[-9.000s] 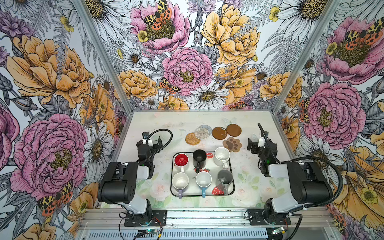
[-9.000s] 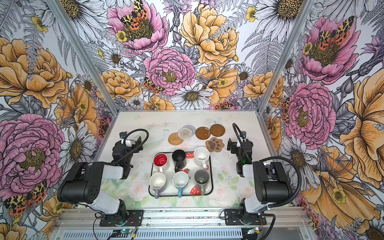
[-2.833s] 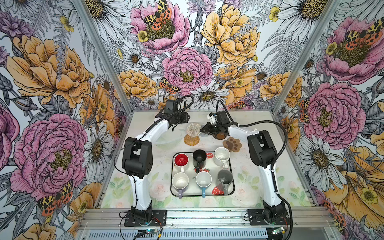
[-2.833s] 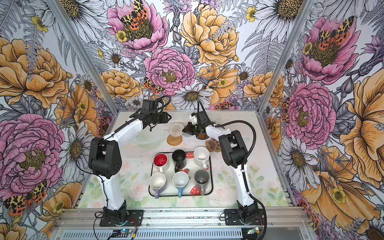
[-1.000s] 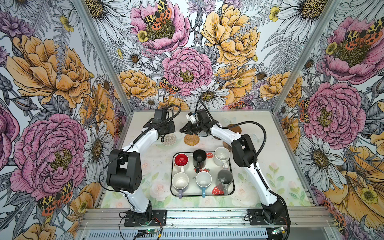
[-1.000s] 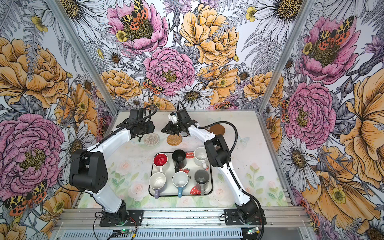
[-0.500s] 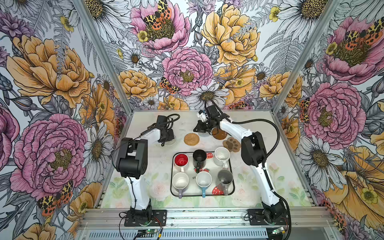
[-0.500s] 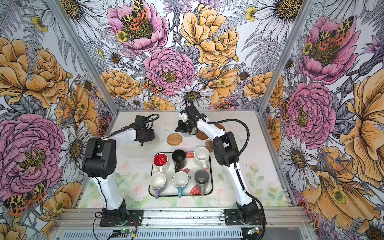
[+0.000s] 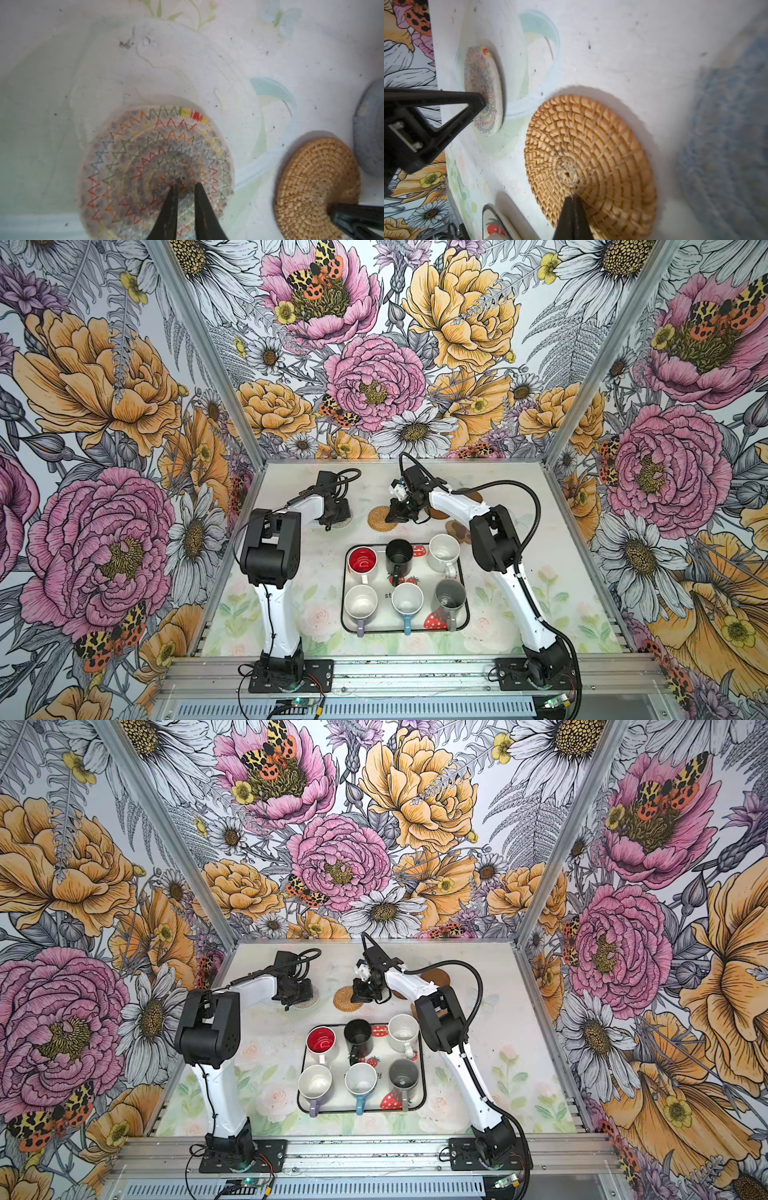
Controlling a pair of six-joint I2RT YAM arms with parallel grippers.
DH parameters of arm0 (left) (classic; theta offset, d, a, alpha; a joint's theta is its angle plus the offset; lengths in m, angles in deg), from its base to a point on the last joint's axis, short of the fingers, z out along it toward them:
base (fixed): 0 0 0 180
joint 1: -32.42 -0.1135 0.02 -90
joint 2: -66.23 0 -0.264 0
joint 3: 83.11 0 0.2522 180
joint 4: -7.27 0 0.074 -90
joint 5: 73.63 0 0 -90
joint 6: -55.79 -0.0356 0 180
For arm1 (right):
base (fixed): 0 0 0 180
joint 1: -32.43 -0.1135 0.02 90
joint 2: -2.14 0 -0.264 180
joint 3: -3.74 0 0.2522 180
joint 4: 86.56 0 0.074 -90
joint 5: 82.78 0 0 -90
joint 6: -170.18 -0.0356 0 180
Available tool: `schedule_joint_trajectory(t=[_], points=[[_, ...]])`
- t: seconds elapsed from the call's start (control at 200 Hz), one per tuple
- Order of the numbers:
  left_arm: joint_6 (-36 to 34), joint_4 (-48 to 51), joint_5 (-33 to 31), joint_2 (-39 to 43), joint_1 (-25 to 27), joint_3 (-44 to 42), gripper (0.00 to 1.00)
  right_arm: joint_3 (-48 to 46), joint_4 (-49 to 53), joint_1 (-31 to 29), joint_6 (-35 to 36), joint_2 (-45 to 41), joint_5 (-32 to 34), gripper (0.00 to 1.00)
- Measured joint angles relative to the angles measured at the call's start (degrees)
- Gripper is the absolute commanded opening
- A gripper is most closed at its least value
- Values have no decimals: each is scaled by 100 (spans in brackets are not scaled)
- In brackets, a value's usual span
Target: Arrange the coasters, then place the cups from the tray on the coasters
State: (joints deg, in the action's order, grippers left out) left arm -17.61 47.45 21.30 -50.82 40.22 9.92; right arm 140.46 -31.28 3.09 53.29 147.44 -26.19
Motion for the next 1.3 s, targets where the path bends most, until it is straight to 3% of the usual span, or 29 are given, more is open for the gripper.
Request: schedule_joint_trajectory(t=[0.56,1.296], points=[[2,-138,262,-229,-133,271,18,1106,-61,-188,-286,713,-138,0],[2,-26,256,160,-208,236,18,2225,-146,-313,-739,1429,-348,0]])
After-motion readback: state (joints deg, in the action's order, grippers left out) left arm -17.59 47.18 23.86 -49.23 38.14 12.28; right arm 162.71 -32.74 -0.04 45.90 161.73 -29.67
